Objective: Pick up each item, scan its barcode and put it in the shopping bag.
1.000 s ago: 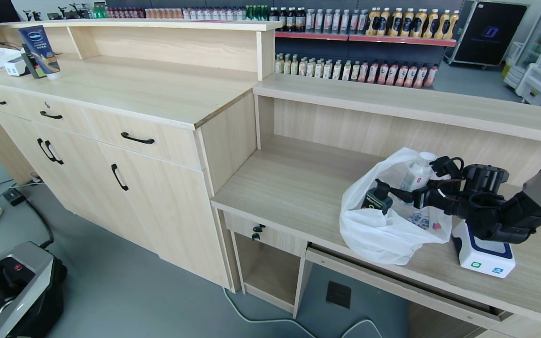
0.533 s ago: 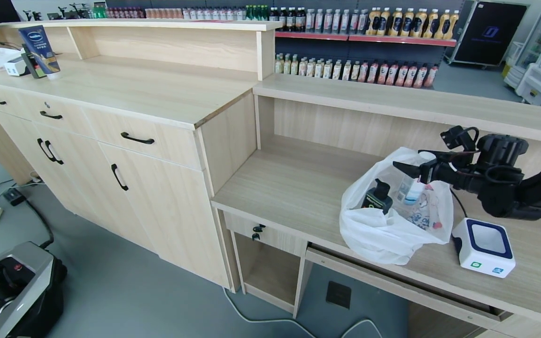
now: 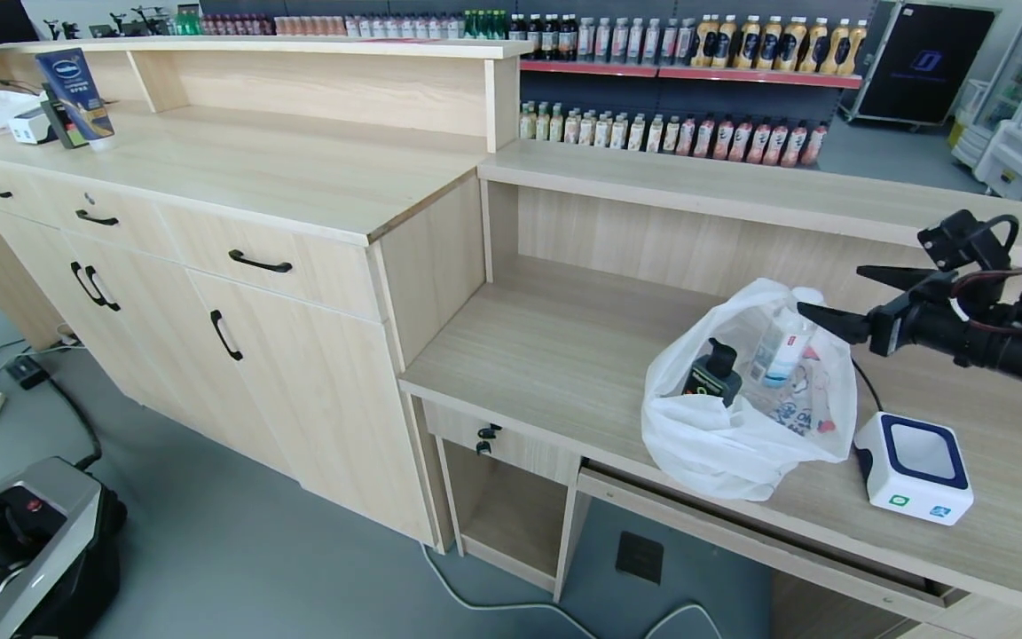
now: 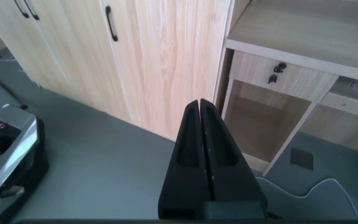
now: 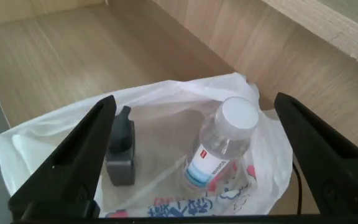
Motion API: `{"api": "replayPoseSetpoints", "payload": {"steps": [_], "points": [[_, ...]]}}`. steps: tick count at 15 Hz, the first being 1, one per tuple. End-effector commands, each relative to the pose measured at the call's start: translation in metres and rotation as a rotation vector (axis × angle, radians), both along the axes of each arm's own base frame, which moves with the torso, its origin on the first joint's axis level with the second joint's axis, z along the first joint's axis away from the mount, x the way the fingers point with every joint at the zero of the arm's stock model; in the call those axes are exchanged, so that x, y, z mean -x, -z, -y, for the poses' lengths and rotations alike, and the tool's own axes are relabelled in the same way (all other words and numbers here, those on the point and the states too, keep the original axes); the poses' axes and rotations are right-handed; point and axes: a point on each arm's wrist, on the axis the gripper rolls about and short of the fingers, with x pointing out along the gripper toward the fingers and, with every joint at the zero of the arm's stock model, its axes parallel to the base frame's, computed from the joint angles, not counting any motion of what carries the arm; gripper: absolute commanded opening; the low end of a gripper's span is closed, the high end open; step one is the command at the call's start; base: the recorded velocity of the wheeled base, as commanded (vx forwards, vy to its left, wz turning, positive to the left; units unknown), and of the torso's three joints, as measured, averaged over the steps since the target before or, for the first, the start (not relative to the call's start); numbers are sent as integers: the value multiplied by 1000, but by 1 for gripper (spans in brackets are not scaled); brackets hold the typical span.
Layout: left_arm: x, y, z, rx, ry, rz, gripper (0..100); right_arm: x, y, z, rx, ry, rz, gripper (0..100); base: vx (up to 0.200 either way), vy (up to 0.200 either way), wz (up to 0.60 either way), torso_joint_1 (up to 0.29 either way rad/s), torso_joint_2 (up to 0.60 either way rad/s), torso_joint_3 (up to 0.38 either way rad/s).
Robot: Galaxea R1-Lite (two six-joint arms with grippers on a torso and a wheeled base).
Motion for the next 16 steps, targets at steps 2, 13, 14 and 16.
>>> {"api": "replayPoseSetpoints", "payload": {"steps": [2, 13, 14, 16], "points": [[0, 0, 0, 0, -1, 0, 0, 49, -22, 2, 40, 120, 49, 100, 0, 0, -300, -1, 6, 4], [0, 0, 0, 0, -1, 0, 0, 75, -62, 8, -136, 429, 73, 100, 0, 0, -545, 0, 2, 4], [0, 0, 0, 0, -1, 0, 0, 79, -61, 7, -180, 431, 62, 100, 0, 0, 0, 0, 0, 0], [0, 0, 0, 0, -1, 0, 0, 129, -44, 1, -237, 534, 27, 100, 0, 0, 0, 0, 0, 0]]}}
